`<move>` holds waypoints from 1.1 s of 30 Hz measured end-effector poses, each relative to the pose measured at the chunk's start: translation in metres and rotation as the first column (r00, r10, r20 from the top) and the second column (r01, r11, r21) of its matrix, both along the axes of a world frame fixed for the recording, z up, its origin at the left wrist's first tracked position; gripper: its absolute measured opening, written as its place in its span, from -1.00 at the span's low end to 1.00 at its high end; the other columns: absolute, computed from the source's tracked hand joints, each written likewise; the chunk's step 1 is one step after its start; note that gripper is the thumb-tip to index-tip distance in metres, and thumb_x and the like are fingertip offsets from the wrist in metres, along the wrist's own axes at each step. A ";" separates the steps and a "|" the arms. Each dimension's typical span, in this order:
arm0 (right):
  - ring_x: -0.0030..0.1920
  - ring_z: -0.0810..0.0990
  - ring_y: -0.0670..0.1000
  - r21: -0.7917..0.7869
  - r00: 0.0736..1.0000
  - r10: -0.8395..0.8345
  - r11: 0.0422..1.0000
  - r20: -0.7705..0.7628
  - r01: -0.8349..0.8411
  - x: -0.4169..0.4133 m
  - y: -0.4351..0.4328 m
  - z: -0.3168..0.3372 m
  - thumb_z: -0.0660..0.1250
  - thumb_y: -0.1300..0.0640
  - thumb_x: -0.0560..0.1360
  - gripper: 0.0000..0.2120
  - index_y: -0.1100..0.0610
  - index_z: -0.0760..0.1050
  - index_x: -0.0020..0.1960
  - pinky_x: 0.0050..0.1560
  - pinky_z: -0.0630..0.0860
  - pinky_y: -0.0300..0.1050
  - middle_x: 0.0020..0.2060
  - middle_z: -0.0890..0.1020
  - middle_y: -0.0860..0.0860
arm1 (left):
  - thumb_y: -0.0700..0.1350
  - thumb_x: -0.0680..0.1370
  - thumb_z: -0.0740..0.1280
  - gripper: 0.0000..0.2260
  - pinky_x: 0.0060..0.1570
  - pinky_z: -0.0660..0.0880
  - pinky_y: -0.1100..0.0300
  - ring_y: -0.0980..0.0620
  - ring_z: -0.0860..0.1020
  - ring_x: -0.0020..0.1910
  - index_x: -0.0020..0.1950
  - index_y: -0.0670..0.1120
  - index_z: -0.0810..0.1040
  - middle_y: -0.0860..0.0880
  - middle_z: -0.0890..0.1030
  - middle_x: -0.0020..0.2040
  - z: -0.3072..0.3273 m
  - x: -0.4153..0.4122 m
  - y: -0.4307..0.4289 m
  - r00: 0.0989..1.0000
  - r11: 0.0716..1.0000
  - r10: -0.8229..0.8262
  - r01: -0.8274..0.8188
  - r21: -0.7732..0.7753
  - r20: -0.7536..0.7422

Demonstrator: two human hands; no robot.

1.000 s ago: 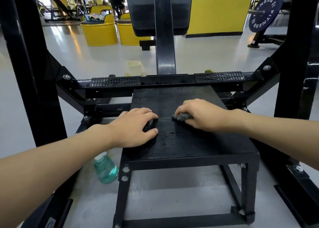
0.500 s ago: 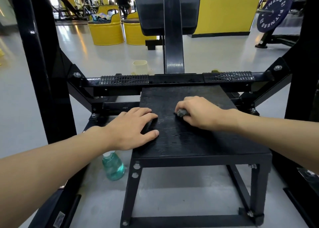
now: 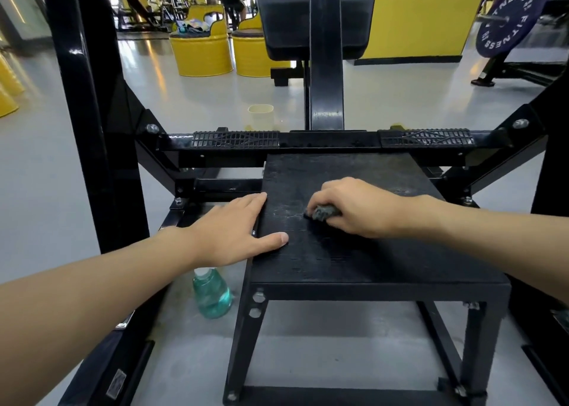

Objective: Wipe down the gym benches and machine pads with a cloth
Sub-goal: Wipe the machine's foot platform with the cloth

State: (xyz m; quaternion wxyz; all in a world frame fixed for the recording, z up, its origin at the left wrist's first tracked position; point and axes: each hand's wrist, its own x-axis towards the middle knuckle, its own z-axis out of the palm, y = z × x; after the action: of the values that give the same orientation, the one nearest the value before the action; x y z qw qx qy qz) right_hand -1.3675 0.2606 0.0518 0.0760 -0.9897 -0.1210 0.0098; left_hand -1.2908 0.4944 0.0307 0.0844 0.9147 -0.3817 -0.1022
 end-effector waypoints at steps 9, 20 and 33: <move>0.06 0.54 0.04 0.015 1.000 0.026 1.000 -0.001 -0.026 0.008 0.015 -0.002 0.34 0.17 0.51 -0.75 -0.04 0.56 0.16 0.13 0.47 -0.03 0.04 0.59 -0.01 | 0.49 0.43 0.21 -0.16 0.42 0.30 -0.08 0.12 0.29 0.47 0.59 0.09 0.14 0.18 0.31 0.50 -0.001 0.002 0.001 0.996 0.996 0.018 -0.025 -0.081 -0.090; 0.07 0.56 0.12 0.030 0.999 -0.019 0.999 0.049 0.018 0.026 0.025 -0.002 0.32 0.15 0.50 -0.73 -0.06 0.54 0.17 0.12 0.50 0.03 0.05 0.58 0.02 | 0.52 0.41 0.21 -0.26 0.34 0.40 0.09 0.13 0.51 0.28 0.51 0.24 0.19 0.24 0.52 0.31 -0.009 0.007 0.005 0.963 0.995 0.027 -0.051 -0.081 -0.268; 0.08 0.56 0.14 0.019 0.993 -0.037 0.999 0.110 0.035 0.044 0.043 -0.003 0.30 0.19 0.49 -0.72 0.00 0.56 0.17 0.06 0.47 -0.06 0.04 0.61 0.05 | 0.61 0.31 0.16 -0.14 0.34 0.39 0.13 0.16 0.52 0.24 0.52 0.26 0.17 0.23 0.55 0.28 -0.009 0.009 0.011 0.925 0.998 0.025 -0.044 -0.041 -0.380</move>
State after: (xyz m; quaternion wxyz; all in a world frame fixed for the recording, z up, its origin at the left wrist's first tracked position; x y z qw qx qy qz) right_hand -1.3238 0.3034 0.0484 0.0778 -0.9900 -0.1074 -0.0474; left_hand -1.2814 0.5049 0.0217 0.1809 0.8820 -0.3444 -0.2661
